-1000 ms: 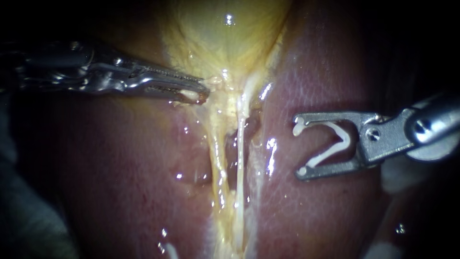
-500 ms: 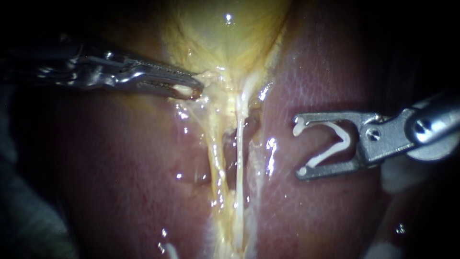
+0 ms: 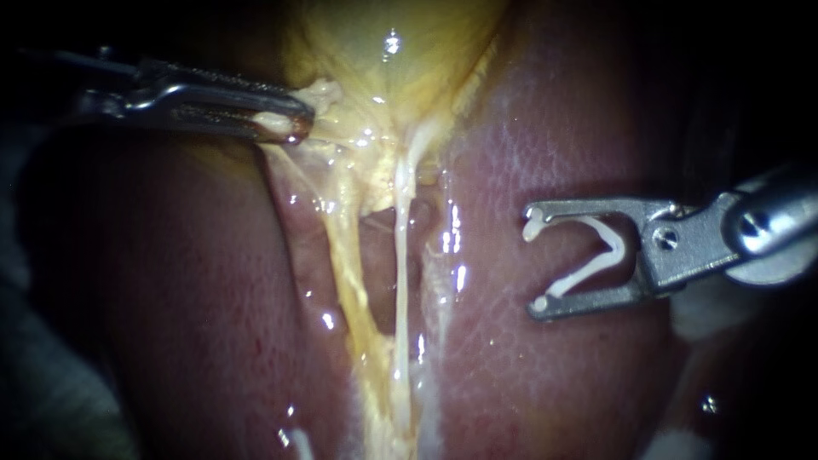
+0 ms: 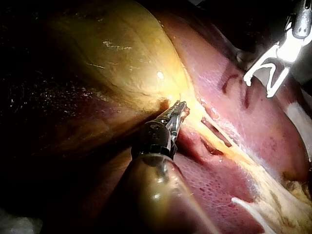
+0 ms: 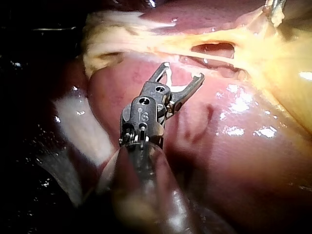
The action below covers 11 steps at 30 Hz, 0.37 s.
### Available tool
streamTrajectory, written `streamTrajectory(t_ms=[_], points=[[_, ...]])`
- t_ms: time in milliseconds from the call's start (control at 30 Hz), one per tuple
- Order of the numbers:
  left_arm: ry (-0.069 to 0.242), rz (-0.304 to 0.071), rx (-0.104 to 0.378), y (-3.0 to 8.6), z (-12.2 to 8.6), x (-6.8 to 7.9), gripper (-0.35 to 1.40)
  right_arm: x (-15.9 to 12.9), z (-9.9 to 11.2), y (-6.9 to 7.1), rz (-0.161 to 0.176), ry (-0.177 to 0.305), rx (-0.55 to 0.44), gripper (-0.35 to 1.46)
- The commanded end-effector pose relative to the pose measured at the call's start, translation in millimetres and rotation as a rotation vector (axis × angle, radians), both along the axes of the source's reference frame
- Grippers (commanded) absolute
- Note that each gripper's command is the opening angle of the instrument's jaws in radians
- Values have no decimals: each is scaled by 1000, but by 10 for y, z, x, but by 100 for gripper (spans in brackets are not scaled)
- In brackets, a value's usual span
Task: Grabbing gallbladder
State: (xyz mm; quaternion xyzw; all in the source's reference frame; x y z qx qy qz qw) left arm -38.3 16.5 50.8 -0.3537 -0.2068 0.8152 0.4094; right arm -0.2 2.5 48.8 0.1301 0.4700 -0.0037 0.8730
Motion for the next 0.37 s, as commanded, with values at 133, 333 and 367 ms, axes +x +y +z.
streamTrajectory(t_ms=[133,333,367], points=[[-2,-3,-3,-1,2,-3,-35,0,0,0,0,0,0,49],[-2,-3,-3,-1,2,-4,-35,1,0,0,0,0,0,49],[-2,-3,-3,-1,2,-4,-35,1,0,0,0,0,0,49]])
